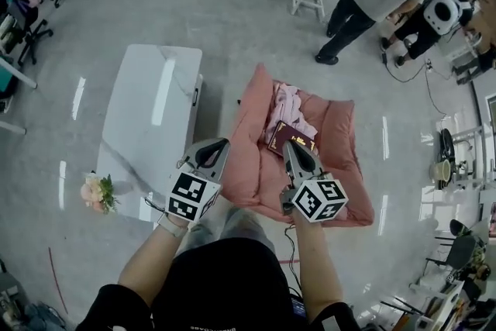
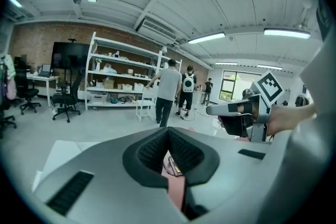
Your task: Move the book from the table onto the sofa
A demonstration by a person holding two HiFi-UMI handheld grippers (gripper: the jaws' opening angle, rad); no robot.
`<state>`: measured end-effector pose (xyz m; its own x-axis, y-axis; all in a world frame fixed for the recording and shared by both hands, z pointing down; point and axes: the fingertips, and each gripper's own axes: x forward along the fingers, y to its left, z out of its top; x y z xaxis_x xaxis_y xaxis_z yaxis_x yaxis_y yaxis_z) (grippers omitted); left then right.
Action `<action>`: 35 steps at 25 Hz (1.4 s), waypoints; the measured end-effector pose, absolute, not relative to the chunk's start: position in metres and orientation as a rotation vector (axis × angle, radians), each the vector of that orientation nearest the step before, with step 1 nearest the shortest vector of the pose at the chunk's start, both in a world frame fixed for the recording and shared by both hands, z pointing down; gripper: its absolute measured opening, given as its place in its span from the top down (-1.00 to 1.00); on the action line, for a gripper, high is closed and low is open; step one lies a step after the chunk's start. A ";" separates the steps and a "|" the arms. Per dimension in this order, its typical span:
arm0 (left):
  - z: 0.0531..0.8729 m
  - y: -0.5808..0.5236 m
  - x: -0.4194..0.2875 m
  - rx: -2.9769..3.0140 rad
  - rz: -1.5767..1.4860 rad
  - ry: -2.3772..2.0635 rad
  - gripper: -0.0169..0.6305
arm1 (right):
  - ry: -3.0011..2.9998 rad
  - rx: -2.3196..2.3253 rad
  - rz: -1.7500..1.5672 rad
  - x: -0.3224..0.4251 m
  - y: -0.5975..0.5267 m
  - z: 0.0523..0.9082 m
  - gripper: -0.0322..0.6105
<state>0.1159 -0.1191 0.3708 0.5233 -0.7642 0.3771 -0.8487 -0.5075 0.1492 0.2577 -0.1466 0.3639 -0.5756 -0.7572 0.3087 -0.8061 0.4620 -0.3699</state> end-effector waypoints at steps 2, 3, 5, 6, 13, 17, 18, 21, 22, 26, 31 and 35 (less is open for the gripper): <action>0.358 -0.107 0.094 2.434 0.353 -1.388 0.91 | -2.644 1.342 0.711 0.232 -0.138 0.350 0.80; 0.351 -0.101 0.082 2.424 0.334 -1.409 0.91 | -2.666 1.315 0.697 0.219 -0.134 0.344 0.80; 0.339 -0.088 0.059 2.406 0.291 -1.453 0.91 | -2.705 1.261 0.670 0.192 -0.124 0.333 0.80; 0.334 -0.082 0.048 2.399 0.271 -1.478 0.91 | -2.723 1.234 0.655 0.179 -0.118 0.328 0.80; 0.307 -0.028 -0.029 2.364 0.202 -1.693 0.91 | -2.845 0.988 0.585 0.083 -0.073 0.311 0.80; 0.299 0.008 -0.070 2.287 0.140 -1.754 0.91 | -2.899 0.827 0.533 0.031 -0.042 0.298 0.80; 0.298 0.016 -0.080 2.268 0.138 -1.783 0.91 | -2.911 0.788 0.525 0.019 -0.035 0.295 0.80; 0.295 0.039 -0.106 2.225 0.131 -1.860 0.91 | -2.936 0.686 0.514 -0.011 -0.015 0.290 0.80; 0.293 0.046 -0.115 2.212 0.121 -1.877 0.91 | -2.941 0.659 0.513 -0.021 -0.008 0.289 0.80; 0.283 0.074 -0.145 2.170 0.070 -1.936 0.91 | -2.961 0.544 0.495 -0.057 0.018 0.283 0.80; 0.275 0.097 -0.162 2.153 0.007 -1.968 0.91 | -2.982 0.422 0.471 -0.084 0.044 0.279 0.80; 0.270 0.115 -0.168 2.156 0.024 -1.983 0.91 | -2.990 0.356 0.461 -0.096 0.067 0.272 0.80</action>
<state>-0.1682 0.1152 0.2697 0.0938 -0.9836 0.1543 -0.9870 -0.0715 0.1441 -0.0958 0.0670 0.2718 -0.9681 -0.2147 0.1291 -0.2436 0.9270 -0.2852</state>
